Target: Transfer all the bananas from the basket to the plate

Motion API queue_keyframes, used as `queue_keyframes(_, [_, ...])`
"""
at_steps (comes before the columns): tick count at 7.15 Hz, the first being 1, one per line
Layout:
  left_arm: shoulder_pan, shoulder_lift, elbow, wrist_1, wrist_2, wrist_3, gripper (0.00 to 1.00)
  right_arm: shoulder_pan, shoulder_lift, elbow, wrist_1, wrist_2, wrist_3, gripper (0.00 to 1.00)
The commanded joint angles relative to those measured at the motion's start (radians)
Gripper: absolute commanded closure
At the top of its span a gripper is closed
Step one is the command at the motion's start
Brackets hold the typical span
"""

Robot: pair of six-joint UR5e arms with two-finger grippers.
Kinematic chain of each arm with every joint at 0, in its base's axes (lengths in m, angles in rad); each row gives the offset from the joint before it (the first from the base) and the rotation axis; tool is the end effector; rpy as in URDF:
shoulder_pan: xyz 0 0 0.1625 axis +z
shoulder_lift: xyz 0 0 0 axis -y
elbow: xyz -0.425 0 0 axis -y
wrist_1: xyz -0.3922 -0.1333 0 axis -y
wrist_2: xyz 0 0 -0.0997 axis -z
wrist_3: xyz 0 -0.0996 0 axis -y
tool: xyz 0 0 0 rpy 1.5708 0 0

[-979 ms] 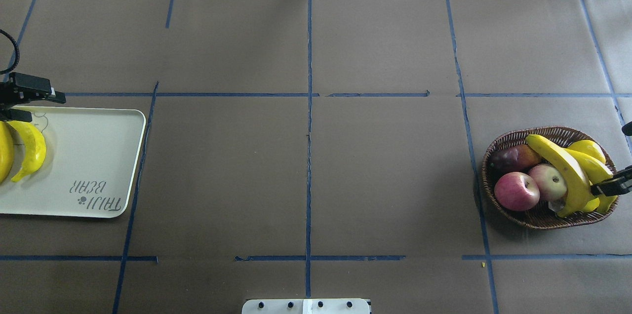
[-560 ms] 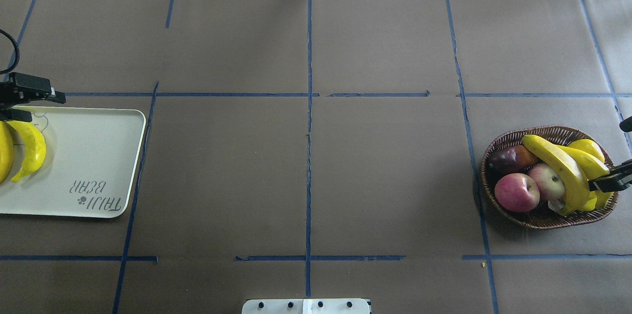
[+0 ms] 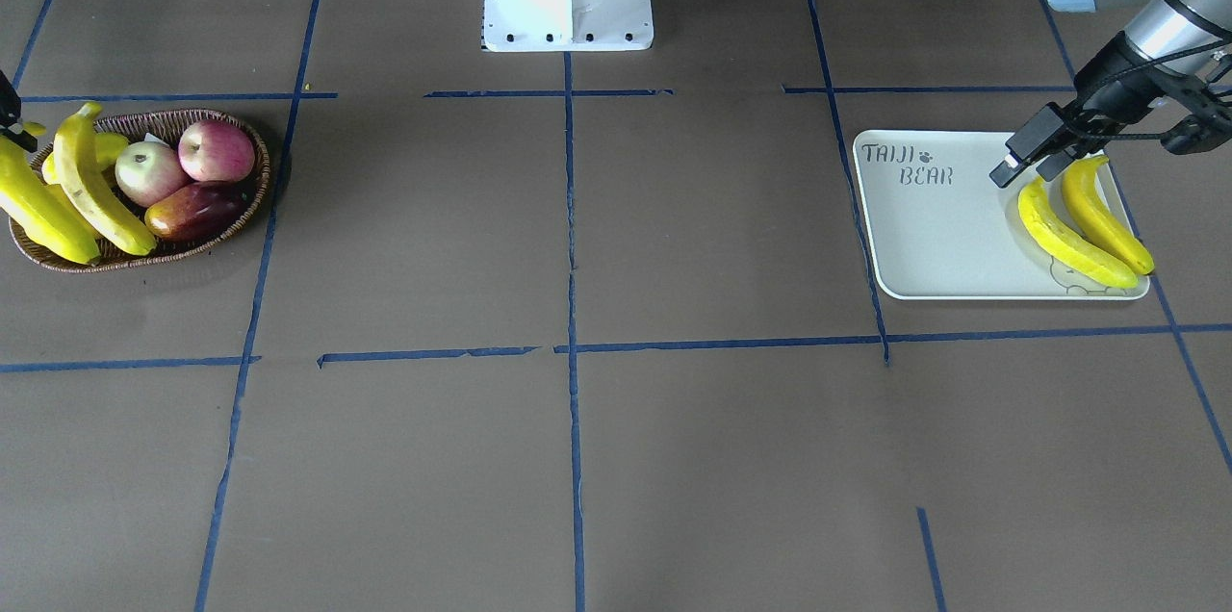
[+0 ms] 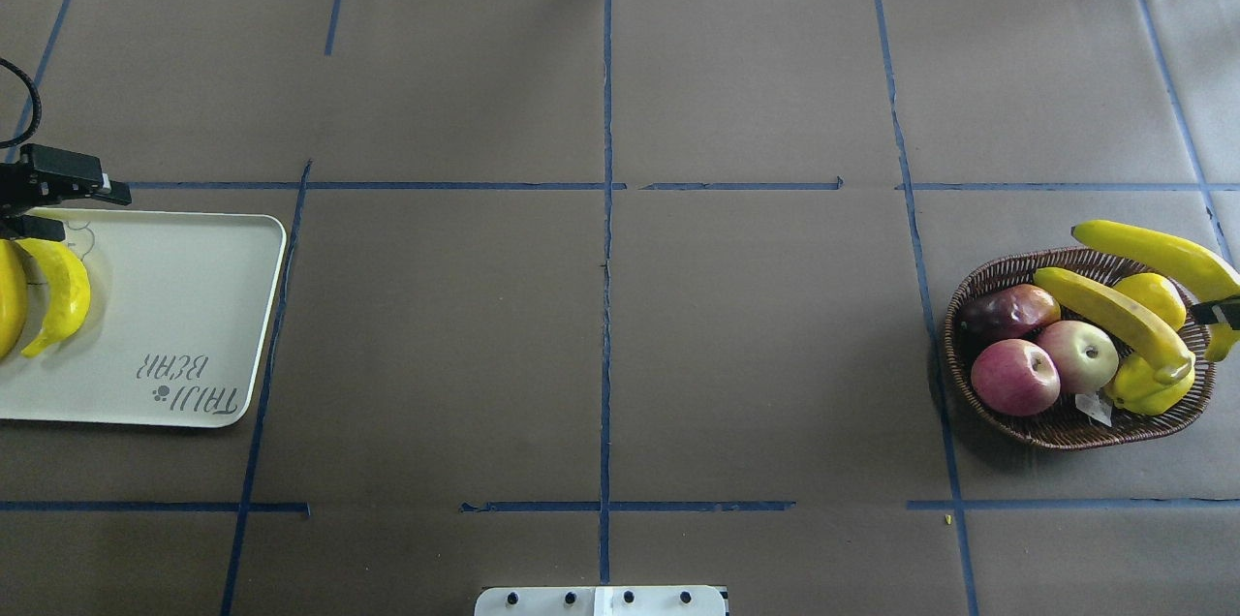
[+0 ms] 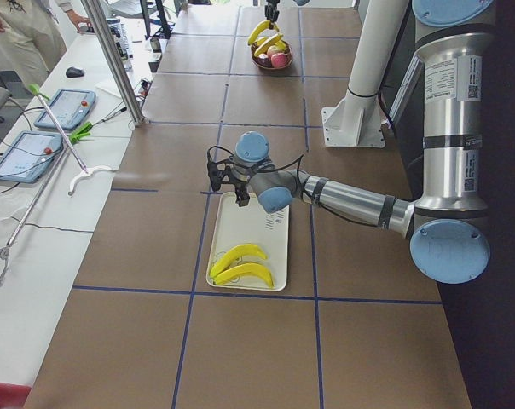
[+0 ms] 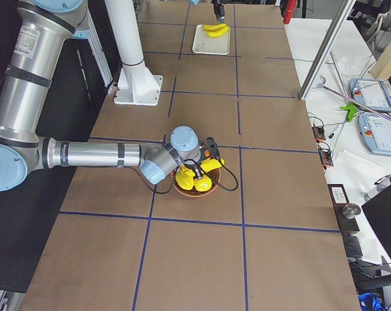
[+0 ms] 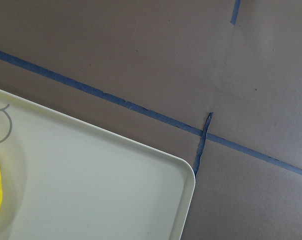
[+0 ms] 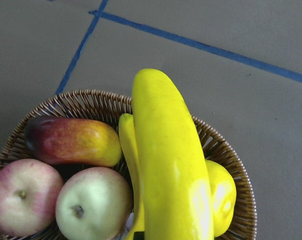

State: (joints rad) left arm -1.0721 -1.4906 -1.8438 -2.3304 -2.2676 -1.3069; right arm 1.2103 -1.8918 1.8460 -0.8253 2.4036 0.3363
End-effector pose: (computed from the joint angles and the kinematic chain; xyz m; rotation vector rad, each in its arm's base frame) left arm 0.1643 -0.4467 0.4740 0.0609 1.1166 -0.3916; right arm -0.0772 -0.3739 0.5708 0.3465 -0.9751 -0.3131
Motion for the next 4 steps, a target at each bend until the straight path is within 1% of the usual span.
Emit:
queue_keyframes(1, [0.012, -0.007, 0.000, -0.013, -0.003, -0.002, 0.00, 0.025, 0.060, 0.018, 0.000, 0.028, 0.021, 1.00])
queue_keyframes(2, [0.021, -0.008, 0.000, -0.038, -0.001, -0.005, 0.00, 0.022, 0.113, 0.018, 0.001, 0.035, 0.092, 1.00])
queue_keyframes(3, [0.052, -0.013, 0.000, -0.091, -0.001, -0.032, 0.00, -0.021, 0.184, 0.022, 0.002, 0.035, 0.224, 1.00])
queue_keyframes(4, [0.084, -0.043, 0.003, -0.121, 0.002, -0.066, 0.00, -0.076, 0.242, 0.030, 0.002, 0.029, 0.327, 1.00])
